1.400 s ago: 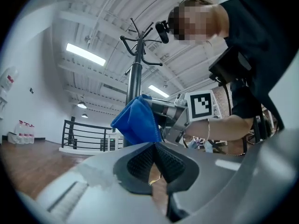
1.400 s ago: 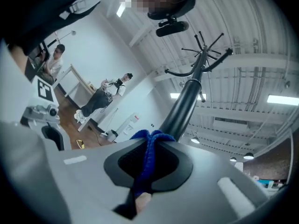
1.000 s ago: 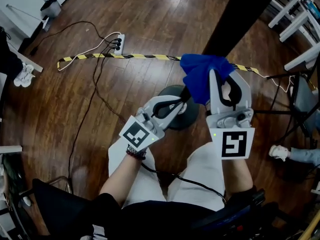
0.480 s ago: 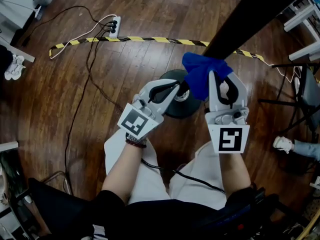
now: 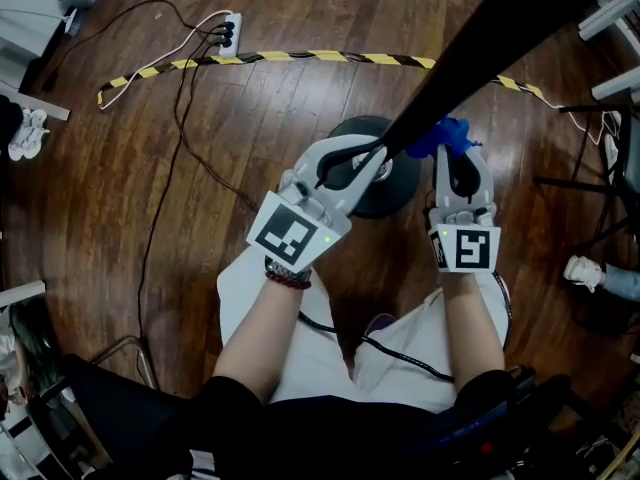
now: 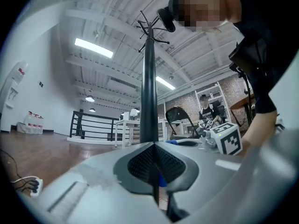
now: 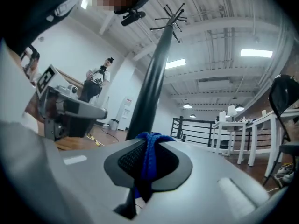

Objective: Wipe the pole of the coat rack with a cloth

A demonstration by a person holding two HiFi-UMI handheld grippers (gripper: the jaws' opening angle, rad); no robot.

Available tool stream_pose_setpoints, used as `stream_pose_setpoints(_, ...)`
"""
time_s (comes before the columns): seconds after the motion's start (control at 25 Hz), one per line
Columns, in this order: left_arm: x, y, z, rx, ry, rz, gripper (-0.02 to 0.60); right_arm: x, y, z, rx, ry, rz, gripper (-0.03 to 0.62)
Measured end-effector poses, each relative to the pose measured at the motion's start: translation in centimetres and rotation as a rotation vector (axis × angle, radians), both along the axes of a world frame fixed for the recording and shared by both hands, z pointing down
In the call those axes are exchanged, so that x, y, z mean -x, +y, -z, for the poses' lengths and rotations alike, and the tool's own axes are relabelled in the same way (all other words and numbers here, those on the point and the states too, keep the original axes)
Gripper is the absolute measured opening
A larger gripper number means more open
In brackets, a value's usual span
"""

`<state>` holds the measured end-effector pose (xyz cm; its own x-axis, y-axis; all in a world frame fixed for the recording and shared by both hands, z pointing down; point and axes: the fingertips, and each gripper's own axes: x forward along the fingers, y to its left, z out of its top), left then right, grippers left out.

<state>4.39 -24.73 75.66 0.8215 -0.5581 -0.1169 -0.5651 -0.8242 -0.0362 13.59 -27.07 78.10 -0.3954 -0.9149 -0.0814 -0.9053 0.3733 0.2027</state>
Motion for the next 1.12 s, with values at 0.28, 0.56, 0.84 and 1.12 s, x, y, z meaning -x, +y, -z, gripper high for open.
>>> stream_pose_setpoints(0.28, 0.3, -0.2, -0.5, 0.018, -0.005, 0.005, 0.005, 3.0, 0.8, 0.4, -0.018, -0.051, 0.189, 0.023)
stream_pose_setpoints(0.56, 1.1, 0.1, -0.5, 0.043, 0.014, 0.004, 0.005, 5.5, 0.9, 0.2, -0.051, -0.03, 0.255, 0.023)
stream_pose_setpoints(0.84, 0.8, 0.2, 0.0, 0.054, 0.051, -0.002, 0.005, 5.8, 0.6, -4.4, 0.02, 0.024, 0.289, 0.023)
stream_pose_setpoints(1.12, 0.7, 0.2, 0.3, 0.067, 0.066, 0.005, 0.005, 6.0, 0.5, -10.5, 0.088, 0.191, 0.35, 0.023)
